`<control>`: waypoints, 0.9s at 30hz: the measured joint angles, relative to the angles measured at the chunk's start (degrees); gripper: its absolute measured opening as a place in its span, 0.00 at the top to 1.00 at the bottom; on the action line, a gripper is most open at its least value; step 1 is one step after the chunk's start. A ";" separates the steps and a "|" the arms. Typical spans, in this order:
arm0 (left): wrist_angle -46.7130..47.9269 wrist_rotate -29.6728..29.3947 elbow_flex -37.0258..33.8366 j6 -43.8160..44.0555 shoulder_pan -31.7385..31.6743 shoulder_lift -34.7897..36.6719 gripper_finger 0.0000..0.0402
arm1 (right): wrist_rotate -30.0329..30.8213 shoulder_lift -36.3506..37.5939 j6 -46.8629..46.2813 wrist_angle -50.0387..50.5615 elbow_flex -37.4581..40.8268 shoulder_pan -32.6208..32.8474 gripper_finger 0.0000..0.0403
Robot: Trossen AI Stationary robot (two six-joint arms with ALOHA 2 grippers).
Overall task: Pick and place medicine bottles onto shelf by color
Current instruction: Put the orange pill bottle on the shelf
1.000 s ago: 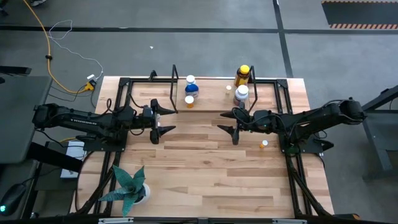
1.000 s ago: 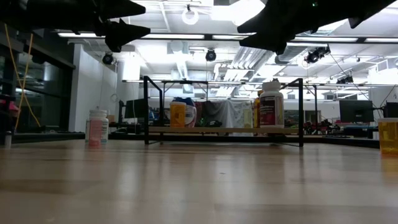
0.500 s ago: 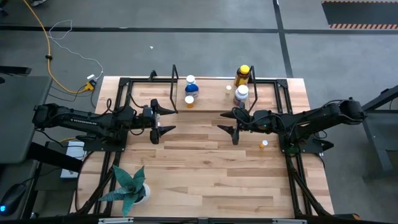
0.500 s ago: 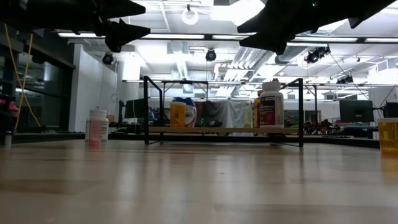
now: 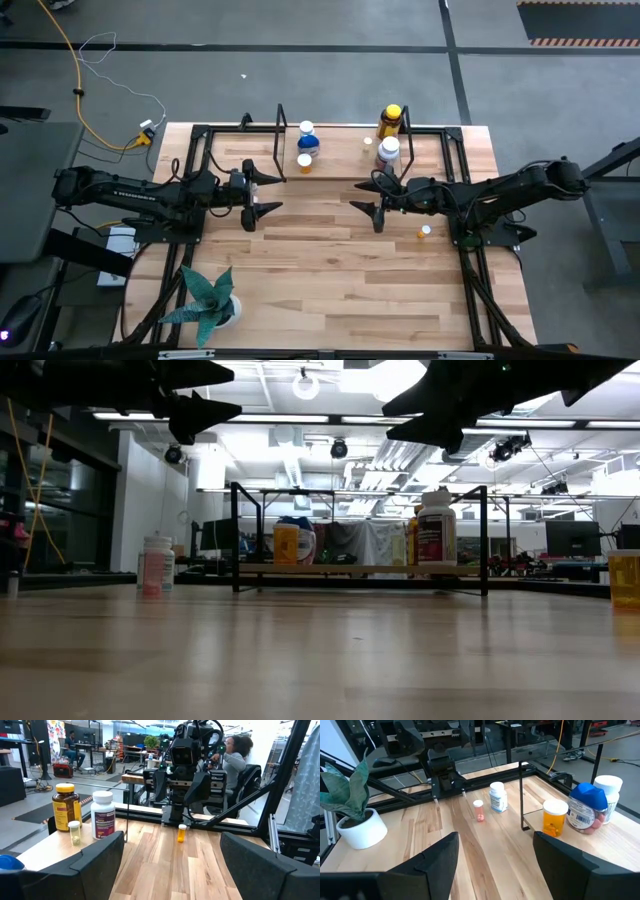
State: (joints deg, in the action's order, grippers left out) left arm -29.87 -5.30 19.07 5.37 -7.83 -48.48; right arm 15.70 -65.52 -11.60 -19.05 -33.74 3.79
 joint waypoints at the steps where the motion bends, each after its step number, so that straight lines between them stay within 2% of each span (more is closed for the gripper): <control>1: 0.01 0.00 0.00 0.00 0.00 -0.01 0.20 | 0.01 0.00 0.01 0.00 0.00 0.00 0.39; 10: 0.00 0.00 0.00 -1.55 0.01 0.00 0.20 | 0.01 0.00 0.04 -0.01 0.00 0.00 0.39; 22: 1.81 0.18 0.00 0.68 0.01 0.01 0.20 | 0.00 0.00 -0.99 0.20 -0.08 0.00 0.39; 24: 1.77 0.17 0.00 1.56 -0.01 0.01 0.20 | 0.00 0.00 -4.00 4.43 -1.79 0.00 0.39; 27: 1.79 0.11 0.02 1.96 -0.01 0.01 0.20 | 0.74 -0.09 -8.64 18.90 -7.20 0.27 0.39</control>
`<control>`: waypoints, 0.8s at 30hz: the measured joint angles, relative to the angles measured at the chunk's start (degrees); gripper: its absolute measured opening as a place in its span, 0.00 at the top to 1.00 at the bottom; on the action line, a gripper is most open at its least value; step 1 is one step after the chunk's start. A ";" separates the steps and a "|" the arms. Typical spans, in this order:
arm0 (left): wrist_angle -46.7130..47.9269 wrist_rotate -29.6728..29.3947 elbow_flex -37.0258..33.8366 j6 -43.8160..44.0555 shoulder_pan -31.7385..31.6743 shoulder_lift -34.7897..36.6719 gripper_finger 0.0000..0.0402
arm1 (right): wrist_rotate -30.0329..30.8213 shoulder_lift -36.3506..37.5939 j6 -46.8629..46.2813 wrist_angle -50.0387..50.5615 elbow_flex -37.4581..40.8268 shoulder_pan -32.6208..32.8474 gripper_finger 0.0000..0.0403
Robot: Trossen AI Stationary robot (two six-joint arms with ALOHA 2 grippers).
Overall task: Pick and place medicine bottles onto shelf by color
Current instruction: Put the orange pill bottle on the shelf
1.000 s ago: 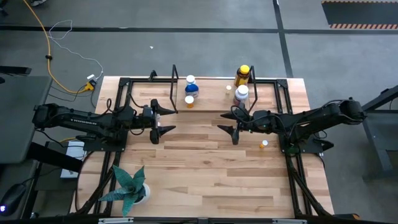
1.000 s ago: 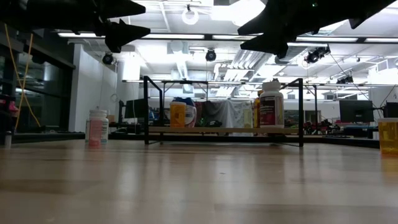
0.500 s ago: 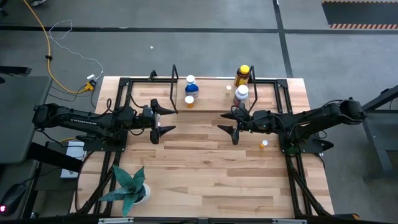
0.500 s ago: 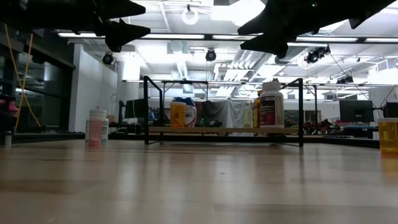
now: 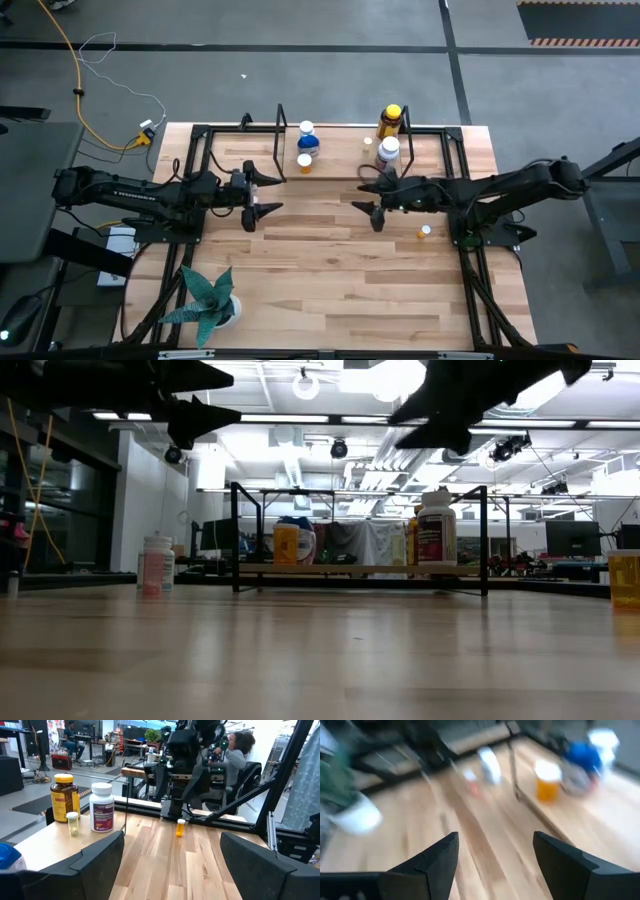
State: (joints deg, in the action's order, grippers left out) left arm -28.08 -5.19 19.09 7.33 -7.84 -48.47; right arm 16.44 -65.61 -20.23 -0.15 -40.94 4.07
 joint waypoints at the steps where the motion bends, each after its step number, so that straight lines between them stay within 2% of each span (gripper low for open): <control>1: -0.02 -0.01 0.01 -0.01 0.00 0.00 0.20 | 1.47 -0.33 -2.02 5.26 -1.64 0.36 0.39; 5: -0.01 -0.65 0.03 -1.28 0.00 0.00 0.20 | 7.04 -1.19 -12.17 27.63 -6.32 2.51 0.39; 9: 0.00 -1.63 0.03 -1.33 0.00 0.00 0.20 | 6.29 -1.24 -27.38 45.86 -6.94 5.36 0.39; 14: 0.00 -1.68 0.05 -0.56 0.00 0.00 0.20 | 5.64 -1.22 -47.10 63.02 -6.94 10.72 0.39; 17: 0.00 -1.68 0.05 -0.01 0.00 0.00 0.20 | 5.52 -1.22 -55.07 67.92 -6.89 14.31 0.39; 24: 0.00 -1.68 0.07 0.01 0.00 0.00 0.20 | 1.75 -1.18 -63.31 62.45 0.09 19.75 0.39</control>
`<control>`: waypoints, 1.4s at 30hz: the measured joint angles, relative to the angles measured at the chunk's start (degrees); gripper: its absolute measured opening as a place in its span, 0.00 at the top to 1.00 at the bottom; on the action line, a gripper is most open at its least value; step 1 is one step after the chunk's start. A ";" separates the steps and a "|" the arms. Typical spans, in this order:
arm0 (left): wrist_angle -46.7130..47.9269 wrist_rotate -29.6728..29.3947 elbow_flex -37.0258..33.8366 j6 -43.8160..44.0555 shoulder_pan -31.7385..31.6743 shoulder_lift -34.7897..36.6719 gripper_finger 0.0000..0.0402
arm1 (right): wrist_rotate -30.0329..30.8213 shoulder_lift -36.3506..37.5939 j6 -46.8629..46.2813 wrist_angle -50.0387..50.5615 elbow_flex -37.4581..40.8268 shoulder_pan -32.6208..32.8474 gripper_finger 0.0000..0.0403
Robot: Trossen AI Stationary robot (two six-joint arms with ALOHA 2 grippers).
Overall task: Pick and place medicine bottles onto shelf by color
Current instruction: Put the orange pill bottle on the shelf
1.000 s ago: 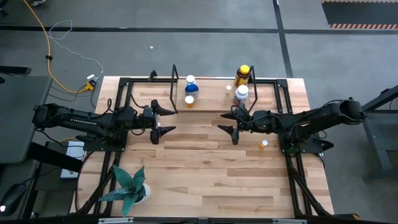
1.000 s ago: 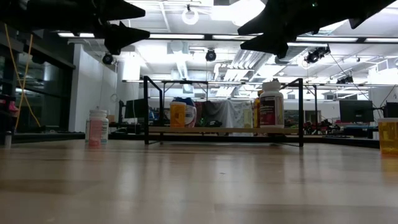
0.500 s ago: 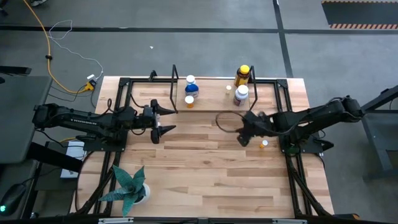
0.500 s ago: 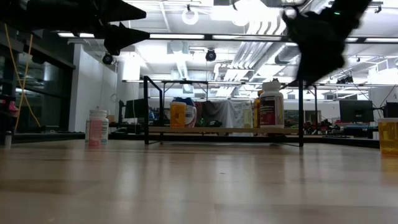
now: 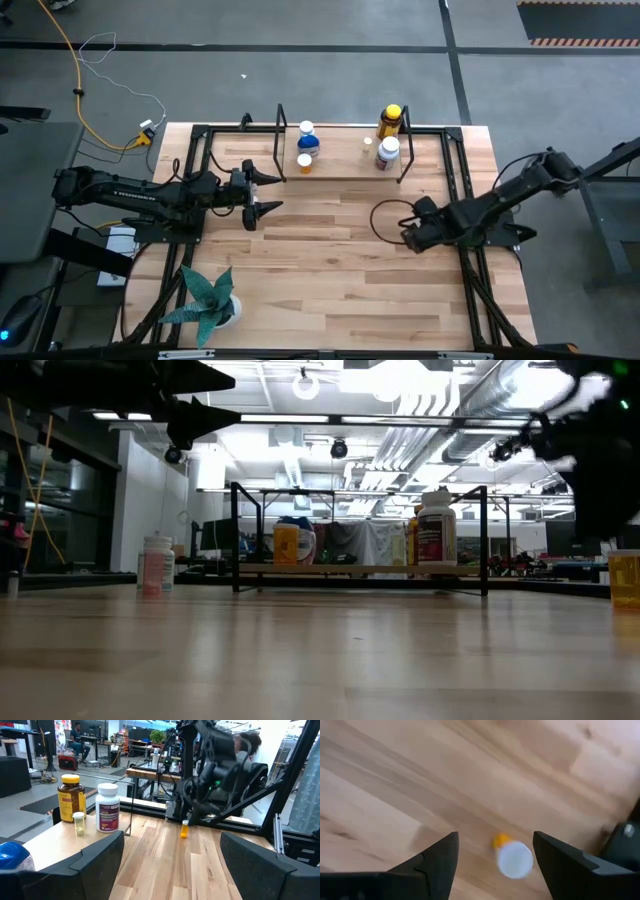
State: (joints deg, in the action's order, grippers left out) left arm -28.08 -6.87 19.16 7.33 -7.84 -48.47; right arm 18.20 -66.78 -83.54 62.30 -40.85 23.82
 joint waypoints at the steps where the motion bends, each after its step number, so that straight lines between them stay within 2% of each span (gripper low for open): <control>1: 0.00 0.02 0.00 0.00 0.00 0.00 0.20 | -0.82 0.00 -1.03 -0.60 1.57 0.30 0.39; 8: 0.00 0.02 0.00 0.02 0.00 0.00 0.20 | -1.49 -0.02 -4.97 -5.31 7.32 0.61 0.39; 23: 0.00 0.04 0.00 0.02 0.00 0.00 0.20 | -2.73 0.00 -5.58 -6.31 7.40 0.60 0.39; 27: 0.00 0.06 0.00 0.22 0.00 0.00 0.20 | -2.33 0.00 -5.58 -6.29 7.40 0.58 0.46; 35: 0.00 0.06 0.00 0.17 0.00 0.00 0.20 | -3.56 0.00 -5.58 -6.21 7.42 0.58 0.69; 42: 0.00 0.06 0.00 0.02 0.00 0.00 0.20 | -3.29 0.02 -3.04 -2.99 2.55 0.58 0.74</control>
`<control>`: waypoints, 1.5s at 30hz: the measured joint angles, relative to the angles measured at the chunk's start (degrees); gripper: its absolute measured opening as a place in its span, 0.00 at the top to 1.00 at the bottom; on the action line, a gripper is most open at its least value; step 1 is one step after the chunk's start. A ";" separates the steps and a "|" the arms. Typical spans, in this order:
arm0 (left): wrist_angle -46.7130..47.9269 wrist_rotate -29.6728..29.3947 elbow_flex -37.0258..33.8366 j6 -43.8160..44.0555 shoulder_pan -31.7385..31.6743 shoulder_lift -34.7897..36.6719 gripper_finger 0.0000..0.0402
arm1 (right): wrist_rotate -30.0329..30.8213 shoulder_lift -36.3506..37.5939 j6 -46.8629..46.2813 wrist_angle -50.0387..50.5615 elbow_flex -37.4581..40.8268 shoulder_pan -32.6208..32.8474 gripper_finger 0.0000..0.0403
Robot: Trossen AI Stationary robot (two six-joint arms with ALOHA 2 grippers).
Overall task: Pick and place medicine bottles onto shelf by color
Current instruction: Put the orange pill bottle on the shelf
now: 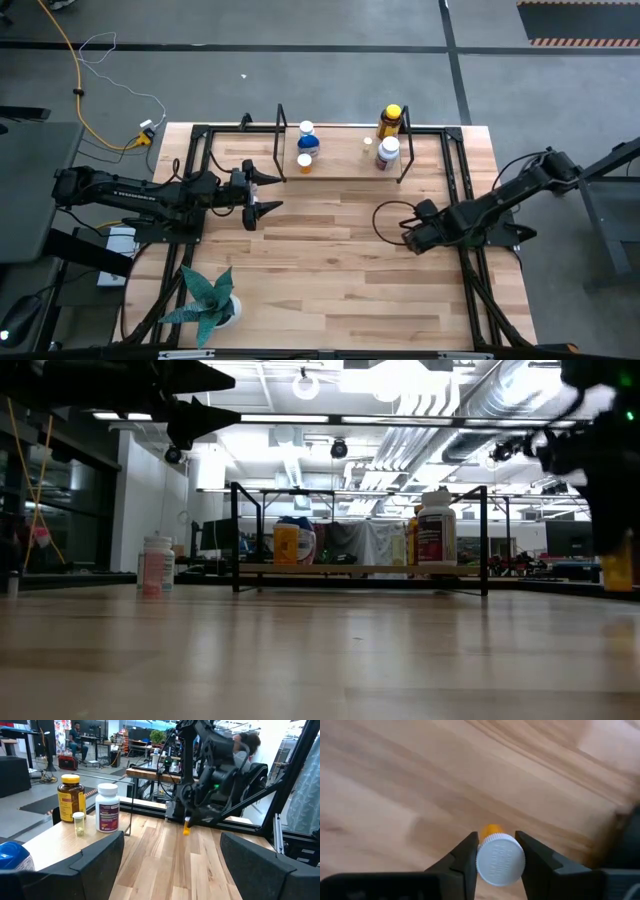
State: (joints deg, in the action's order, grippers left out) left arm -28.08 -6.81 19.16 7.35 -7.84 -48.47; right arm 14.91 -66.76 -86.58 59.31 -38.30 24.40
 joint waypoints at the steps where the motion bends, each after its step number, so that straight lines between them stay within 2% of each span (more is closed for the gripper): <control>1: 0.00 0.00 0.00 0.00 0.00 0.00 0.20 | 0.76 0.00 1.32 -0.52 -1.34 0.00 0.74; 6: 0.00 -0.02 0.00 0.00 0.00 0.00 0.20 | 5.48 0.00 13.84 -9.36 -7.37 -1.04 0.73; 11: -0.02 0.00 0.02 0.07 0.00 0.00 0.20 | 7.21 -1.22 30.27 -19.63 -12.00 -7.22 0.73; 18: -0.04 -0.05 0.02 0.06 0.00 -0.02 0.20 | 6.10 -12.54 51.81 -18.52 -26.98 -20.47 0.73; 22: -0.04 -0.33 0.02 0.00 0.00 -0.02 0.20 | 6.03 -21.48 59.85 -10.32 -38.78 -27.50 0.73; 26: -0.04 -0.33 0.02 0.00 0.00 -0.02 0.20 | 6.28 -29.28 63.35 -3.72 -48.06 -33.90 0.73; 30: -0.04 -0.35 0.02 0.00 0.00 -0.02 0.20 | 5.80 -35.19 64.52 -1.07 -52.41 -39.07 0.73; 37: -0.02 -0.37 0.02 0.00 0.00 -0.02 0.20 | 3.32 -41.18 62.29 0.20 -52.68 -45.22 0.73; 45: -0.02 -0.48 0.02 0.00 0.00 -0.02 0.20 | 3.31 -42.32 58.39 -0.52 -52.68 -47.51 0.73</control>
State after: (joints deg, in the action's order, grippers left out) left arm -28.10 -7.29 19.18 7.35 -7.84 -48.49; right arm 18.22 -109.08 -28.19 58.79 -90.98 -23.10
